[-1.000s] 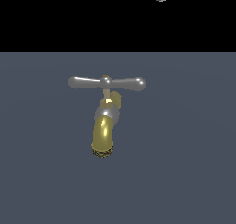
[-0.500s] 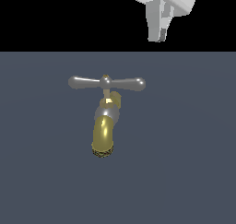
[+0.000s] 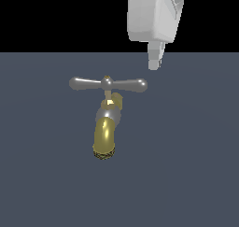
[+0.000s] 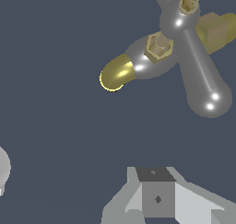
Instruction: Turn on the faucet by rotating a designated handle.
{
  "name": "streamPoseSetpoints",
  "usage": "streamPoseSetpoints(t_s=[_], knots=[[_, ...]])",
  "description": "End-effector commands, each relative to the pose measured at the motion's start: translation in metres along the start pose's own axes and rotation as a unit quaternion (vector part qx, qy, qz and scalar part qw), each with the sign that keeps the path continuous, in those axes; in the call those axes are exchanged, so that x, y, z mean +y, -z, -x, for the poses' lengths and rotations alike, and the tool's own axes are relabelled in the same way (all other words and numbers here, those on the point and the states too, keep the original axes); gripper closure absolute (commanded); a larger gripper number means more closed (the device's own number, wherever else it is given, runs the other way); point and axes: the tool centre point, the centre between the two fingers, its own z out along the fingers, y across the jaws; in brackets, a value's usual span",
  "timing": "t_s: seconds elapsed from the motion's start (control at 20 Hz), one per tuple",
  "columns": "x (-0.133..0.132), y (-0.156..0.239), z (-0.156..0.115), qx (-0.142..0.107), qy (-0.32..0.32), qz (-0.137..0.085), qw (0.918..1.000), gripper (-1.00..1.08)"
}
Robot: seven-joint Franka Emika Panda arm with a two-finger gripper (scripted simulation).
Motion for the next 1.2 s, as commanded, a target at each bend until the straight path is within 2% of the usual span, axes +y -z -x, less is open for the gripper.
streamPoseSetpoints(t_s=[0.0,0.6,1.15], knots=[[0.007,-0.011,-0.003,0.000,0.030,0.000,0.9996,1.08],[0.031,-0.056,-0.021,0.002,0.150,-0.001,0.9887,1.08],[0.039,-0.074,-0.030,0.004,0.196,-0.002,0.9806,1.08]])
